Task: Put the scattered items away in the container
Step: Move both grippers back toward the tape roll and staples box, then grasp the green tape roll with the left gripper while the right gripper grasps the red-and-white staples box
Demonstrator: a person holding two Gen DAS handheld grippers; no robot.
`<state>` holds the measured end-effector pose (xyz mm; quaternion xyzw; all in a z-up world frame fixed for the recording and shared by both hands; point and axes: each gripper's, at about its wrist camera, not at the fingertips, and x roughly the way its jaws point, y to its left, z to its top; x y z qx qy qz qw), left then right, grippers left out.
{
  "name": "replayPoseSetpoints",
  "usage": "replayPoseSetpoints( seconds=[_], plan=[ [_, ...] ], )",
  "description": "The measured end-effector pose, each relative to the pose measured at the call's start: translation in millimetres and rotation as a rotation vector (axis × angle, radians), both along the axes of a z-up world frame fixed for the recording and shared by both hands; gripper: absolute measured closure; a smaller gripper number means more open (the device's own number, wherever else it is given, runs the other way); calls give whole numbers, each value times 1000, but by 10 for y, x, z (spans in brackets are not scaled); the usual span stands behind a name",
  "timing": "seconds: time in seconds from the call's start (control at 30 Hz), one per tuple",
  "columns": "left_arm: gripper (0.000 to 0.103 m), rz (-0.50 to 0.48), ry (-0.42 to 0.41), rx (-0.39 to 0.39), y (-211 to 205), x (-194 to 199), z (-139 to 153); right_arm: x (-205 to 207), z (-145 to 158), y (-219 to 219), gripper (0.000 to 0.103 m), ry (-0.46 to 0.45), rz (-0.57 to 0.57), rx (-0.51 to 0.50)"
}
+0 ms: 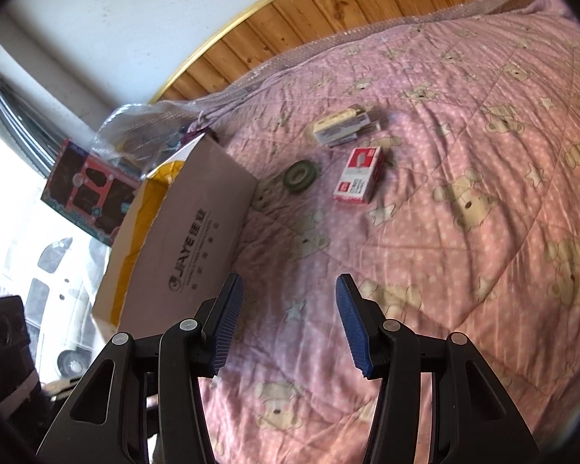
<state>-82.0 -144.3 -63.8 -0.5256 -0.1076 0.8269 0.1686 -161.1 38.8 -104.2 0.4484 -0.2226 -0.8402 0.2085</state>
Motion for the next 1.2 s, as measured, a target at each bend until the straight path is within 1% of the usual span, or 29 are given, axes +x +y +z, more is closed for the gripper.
replayPoseSetpoints(
  seconds=[0.2,0.37,0.47,0.57,0.63,0.73,0.77,0.83,0.93,1.07,1.1,1.2],
  plan=[
    [61,-10,-30,-6,63,-95,-109,-474,-81,-28,50,-2,-25,31],
    [61,3,-58,-7,40,-204,-207,-849,-190,-58,50,-20,-35,67],
    [61,11,-71,-4,26,-289,-254,-1077,-287,-96,50,-32,-41,100],
    [61,16,-79,0,21,-393,-282,-1316,-445,-172,50,-51,-39,150],
    [61,23,-74,2,7,-466,-267,-1424,-543,-216,50,-60,-33,177],
    [61,50,-43,-7,-45,-640,-199,-1542,-703,-282,50,-66,-11,212],
    [61,62,-31,-10,-64,-718,-170,-1550,-738,-291,55,-56,-6,224],
    [59,78,-2,-19,-86,-880,-113,-1510,-744,-291,58,-26,9,246],
    [55,95,34,-41,-72,-1161,-87,-1411,-739,-201,60,-28,16,218],
    [53,108,29,-68,-1,-1570,-220,-1166,-701,-78,60,-41,17,190],
    [52,104,26,-77,11,-1656,-258,-1082,-698,-33,59,-49,16,173],
    [49,97,13,-128,111,-1913,-422,-814,-675,80,59,-64,12,129]
  ],
)
